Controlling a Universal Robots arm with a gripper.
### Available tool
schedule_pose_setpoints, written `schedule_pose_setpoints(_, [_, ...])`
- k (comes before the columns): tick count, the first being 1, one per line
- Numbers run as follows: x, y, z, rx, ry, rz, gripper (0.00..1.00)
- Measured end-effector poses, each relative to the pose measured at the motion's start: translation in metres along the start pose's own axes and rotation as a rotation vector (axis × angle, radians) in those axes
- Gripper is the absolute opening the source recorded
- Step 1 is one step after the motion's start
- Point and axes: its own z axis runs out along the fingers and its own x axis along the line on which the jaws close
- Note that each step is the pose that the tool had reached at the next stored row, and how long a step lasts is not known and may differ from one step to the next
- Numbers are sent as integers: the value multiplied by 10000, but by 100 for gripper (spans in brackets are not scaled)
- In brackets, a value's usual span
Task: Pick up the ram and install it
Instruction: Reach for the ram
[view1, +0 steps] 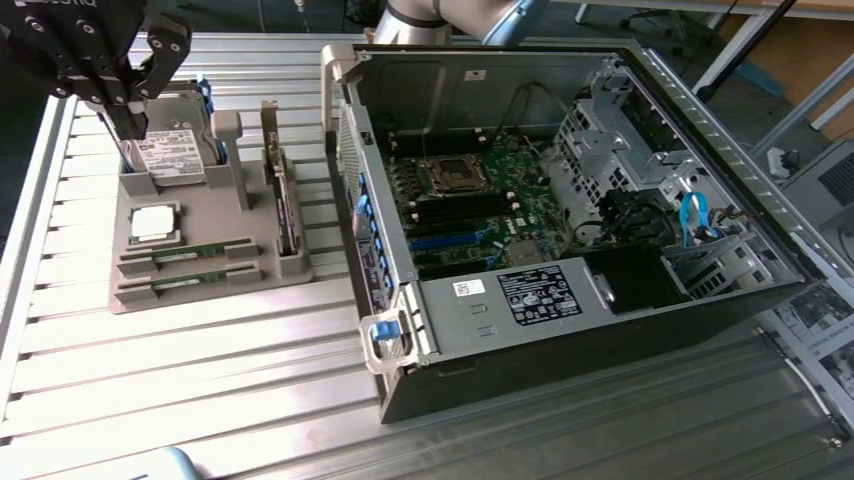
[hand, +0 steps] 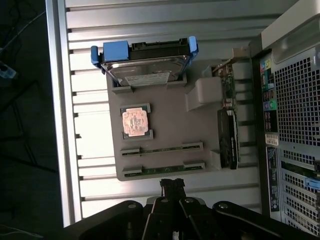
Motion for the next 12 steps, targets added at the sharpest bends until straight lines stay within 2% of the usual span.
schedule_pose_setpoints(12, [-54,-36,2,0,-1,0,11])
